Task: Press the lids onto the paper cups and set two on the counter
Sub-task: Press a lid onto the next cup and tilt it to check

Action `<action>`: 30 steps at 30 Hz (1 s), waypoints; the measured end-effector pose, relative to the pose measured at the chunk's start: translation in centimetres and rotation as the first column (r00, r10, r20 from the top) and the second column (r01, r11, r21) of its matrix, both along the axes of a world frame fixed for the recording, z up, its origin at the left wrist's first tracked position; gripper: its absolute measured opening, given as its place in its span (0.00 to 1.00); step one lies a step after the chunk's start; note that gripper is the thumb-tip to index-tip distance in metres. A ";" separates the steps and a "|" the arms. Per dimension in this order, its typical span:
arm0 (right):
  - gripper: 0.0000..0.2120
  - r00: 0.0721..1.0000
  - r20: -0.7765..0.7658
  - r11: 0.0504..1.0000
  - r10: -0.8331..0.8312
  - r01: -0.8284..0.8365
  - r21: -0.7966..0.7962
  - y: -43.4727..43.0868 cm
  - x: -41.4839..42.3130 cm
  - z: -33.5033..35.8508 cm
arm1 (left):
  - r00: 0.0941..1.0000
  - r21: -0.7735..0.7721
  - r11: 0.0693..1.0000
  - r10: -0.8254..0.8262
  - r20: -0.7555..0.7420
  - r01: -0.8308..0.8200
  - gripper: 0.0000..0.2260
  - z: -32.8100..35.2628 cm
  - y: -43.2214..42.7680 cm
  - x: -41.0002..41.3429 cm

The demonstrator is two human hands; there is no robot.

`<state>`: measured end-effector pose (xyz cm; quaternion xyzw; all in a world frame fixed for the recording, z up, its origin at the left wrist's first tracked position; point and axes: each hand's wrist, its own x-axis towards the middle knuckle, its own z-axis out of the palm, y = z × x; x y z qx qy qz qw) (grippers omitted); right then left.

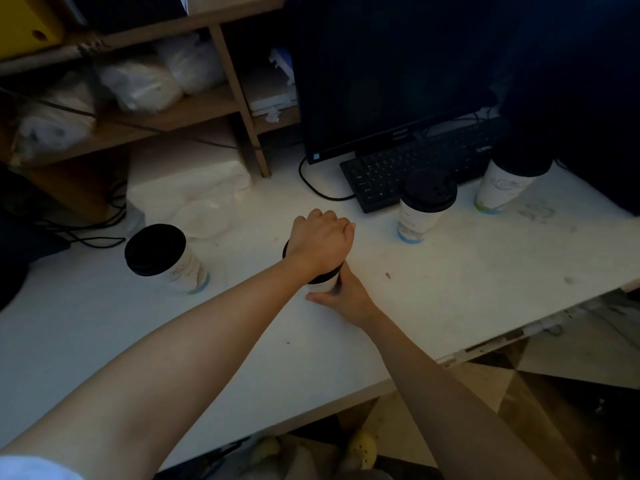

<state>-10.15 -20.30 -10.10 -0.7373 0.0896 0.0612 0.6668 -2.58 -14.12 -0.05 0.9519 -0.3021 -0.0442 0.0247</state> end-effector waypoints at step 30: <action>0.33 0.698 0.711 0.325 0.081 0.656 -0.681 -3.6 0.8 19.7 | 0.651 -0.632 0.563 -0.204 -0.731 -0.533 0.26 16.0 6.1 1.0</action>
